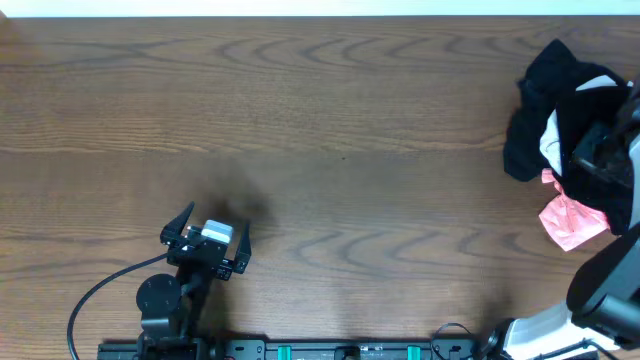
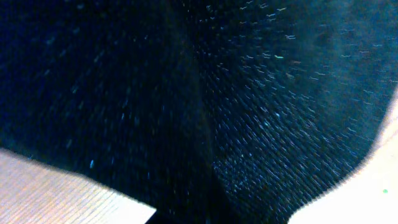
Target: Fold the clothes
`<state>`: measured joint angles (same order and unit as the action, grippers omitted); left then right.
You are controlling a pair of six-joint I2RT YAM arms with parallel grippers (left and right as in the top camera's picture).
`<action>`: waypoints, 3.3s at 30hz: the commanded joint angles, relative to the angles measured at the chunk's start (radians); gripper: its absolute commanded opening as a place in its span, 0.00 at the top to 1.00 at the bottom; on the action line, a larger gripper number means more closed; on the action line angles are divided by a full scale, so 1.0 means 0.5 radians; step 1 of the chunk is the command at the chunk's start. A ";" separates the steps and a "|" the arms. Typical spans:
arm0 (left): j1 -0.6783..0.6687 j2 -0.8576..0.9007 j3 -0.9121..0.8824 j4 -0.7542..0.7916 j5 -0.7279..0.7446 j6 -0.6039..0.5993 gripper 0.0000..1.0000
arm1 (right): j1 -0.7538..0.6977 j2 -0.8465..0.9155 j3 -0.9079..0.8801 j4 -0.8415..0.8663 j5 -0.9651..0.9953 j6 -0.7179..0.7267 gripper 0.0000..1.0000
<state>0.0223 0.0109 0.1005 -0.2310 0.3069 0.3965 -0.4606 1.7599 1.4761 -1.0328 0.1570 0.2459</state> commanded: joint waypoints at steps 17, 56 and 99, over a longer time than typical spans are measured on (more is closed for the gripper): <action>-0.001 -0.014 -0.048 -0.012 -0.011 -0.004 0.02 | 1.043 -0.777 0.813 1.022 -1.379 -0.129 0.99; -0.001 -0.014 -0.048 -0.012 -0.011 -0.004 0.02 | 1.483 0.179 0.587 -0.124 -0.690 -0.471 0.38; -0.001 0.203 -0.048 -0.012 0.413 -0.163 0.02 | 1.875 0.414 -0.165 0.923 0.106 -0.591 0.99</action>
<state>0.0223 0.0895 0.1005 -0.2283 0.4934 0.3340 0.4614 2.0037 1.3716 -0.5491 0.1249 -0.0734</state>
